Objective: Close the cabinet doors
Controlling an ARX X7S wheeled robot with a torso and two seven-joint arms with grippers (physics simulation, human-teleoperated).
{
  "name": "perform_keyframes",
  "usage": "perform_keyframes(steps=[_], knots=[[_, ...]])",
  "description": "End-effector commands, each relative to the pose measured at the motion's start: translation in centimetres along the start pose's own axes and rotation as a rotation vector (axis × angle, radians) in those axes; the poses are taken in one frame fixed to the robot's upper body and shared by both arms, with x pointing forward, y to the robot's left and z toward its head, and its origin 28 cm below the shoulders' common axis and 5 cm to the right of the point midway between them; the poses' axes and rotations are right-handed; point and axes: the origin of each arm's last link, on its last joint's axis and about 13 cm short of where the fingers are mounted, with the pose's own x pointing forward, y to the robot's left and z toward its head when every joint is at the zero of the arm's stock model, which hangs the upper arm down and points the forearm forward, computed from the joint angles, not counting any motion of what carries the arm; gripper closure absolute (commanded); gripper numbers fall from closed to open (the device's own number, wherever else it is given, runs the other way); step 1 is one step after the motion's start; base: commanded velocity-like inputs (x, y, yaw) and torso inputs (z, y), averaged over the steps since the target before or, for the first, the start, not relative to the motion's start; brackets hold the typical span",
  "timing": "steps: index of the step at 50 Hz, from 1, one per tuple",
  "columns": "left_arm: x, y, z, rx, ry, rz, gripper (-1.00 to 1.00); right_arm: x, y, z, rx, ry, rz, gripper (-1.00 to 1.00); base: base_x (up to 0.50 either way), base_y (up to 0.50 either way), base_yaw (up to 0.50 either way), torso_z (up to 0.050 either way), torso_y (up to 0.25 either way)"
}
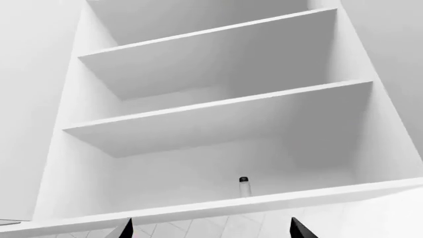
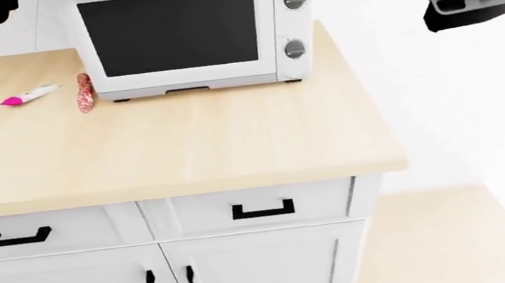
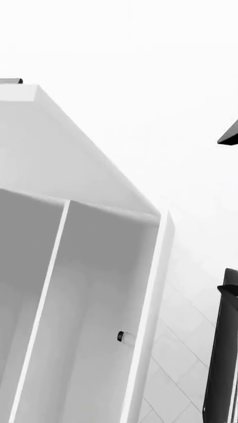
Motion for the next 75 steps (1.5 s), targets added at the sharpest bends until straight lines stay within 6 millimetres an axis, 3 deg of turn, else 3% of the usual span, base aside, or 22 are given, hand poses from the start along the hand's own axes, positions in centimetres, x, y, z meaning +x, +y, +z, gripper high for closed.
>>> perform_keyframes(steps=[1,40,64,75], knots=[[0.0,0.1,0.2,0.002,-0.007,0.003,-1.00,0.0,0.0,0.0,0.007,0.003,0.007,-1.00,0.50,0.00,0.00,0.000,0.000],[0.0,0.1,0.2,0.006,-0.009,0.007,-1.00,0.0,0.0,0.0,0.004,-0.003,0.006,-1.00,0.50,0.00,0.00,0.000,0.001],[-0.5,-0.9,-1.4,-0.007,0.062,-0.039,-1.00,-0.4,-0.5,-0.5,-0.026,0.037,-0.038,-1.00,0.00,0.00,0.00,0.000,0.000],[-0.4,-0.9,-1.1,-0.014,0.059,-0.046,-1.00,0.1,-2.4,0.1,0.007,0.123,-0.131,-1.00,0.00,0.00,0.00,0.000,0.000]])
